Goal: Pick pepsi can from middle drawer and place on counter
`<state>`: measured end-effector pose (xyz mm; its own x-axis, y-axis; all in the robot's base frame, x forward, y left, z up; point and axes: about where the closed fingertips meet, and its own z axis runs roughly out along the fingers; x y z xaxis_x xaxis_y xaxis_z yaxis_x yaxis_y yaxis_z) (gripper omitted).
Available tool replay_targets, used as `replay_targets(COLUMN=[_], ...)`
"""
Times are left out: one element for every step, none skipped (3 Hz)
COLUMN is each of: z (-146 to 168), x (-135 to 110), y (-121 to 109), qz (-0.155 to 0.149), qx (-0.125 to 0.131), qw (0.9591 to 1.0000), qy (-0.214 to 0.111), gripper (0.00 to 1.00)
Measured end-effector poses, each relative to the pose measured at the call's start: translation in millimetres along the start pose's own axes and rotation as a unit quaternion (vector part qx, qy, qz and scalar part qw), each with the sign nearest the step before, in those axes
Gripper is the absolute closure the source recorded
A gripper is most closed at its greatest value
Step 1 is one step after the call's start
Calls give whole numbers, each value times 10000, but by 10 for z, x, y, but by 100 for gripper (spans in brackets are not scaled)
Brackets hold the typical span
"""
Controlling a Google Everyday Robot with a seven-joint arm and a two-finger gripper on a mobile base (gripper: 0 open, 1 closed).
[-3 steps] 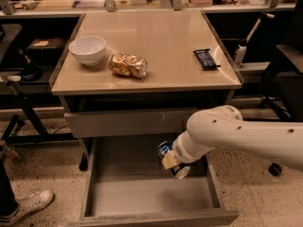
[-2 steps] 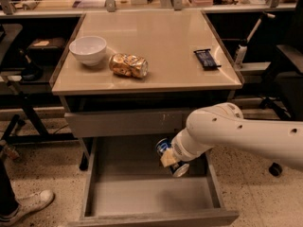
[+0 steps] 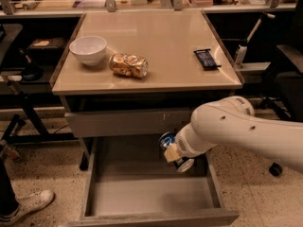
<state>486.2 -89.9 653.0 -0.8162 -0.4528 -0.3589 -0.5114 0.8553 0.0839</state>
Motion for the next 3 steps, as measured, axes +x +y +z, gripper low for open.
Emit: replay_targets(z=[-482, -861, -878], x=[-115, -285, -290], y=[-63, -105, -105], qz=[-16, -95, -103], qx=[311, 611, 623], qw=[9993, 9973, 9972], qy=[-216, -386, -393], gripper=[100, 100, 100])
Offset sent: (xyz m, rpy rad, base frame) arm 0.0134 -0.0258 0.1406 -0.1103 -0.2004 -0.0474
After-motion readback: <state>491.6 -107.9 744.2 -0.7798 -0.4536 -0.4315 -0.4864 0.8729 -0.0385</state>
